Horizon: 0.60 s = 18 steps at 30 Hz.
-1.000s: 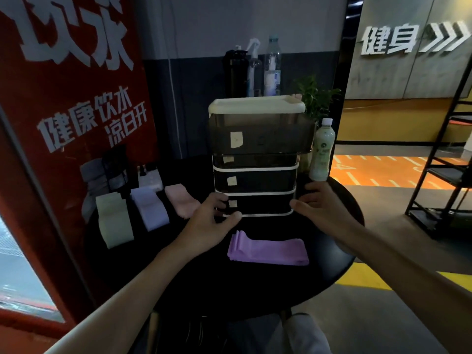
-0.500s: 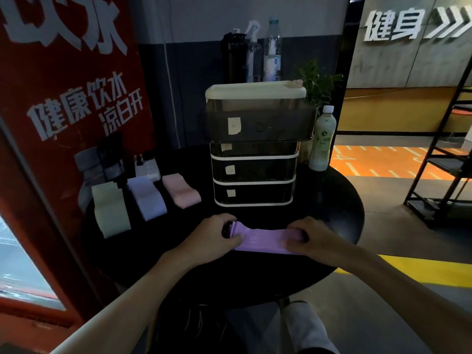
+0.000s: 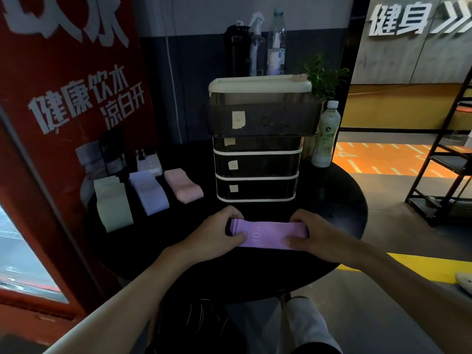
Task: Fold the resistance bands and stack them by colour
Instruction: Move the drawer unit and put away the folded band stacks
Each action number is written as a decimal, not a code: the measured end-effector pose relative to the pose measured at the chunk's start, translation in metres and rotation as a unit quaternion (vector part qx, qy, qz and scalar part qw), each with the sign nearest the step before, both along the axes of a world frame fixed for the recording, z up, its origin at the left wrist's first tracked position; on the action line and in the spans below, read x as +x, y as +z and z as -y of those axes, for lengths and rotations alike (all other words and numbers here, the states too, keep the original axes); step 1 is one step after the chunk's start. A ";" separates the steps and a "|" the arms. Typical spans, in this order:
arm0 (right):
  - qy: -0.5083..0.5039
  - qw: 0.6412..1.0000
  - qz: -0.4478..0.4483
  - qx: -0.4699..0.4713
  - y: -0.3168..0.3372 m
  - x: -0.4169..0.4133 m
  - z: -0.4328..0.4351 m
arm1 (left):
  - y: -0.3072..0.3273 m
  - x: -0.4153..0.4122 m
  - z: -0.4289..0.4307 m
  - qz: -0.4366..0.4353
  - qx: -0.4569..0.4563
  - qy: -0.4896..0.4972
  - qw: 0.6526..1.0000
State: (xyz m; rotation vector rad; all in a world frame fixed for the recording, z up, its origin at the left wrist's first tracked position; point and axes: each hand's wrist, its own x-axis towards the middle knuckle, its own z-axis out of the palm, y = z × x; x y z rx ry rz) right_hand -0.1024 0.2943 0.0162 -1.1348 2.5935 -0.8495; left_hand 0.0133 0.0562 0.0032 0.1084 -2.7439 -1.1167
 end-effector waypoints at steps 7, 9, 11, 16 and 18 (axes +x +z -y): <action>0.006 0.999 -0.014 -0.042 -0.002 0.006 -0.002 | -0.007 0.005 0.001 -0.029 0.050 -0.004 0.998; 0.010 0.999 -0.014 -0.045 -0.002 0.006 -0.004 | -0.005 0.008 -0.001 -0.026 0.051 -0.013 0.998; 0.018 0.999 -0.014 -0.048 -0.001 0.007 -0.006 | -0.002 0.010 -0.004 -0.031 0.051 -0.032 0.998; 0.023 0.997 0.018 -0.077 0.001 0.008 -0.010 | 0.002 0.015 -0.008 -0.042 0.053 -0.051 0.996; 0.031 0.994 0.032 -0.096 0.001 0.008 -0.011 | 0.000 0.018 -0.007 -0.045 0.045 -0.050 0.997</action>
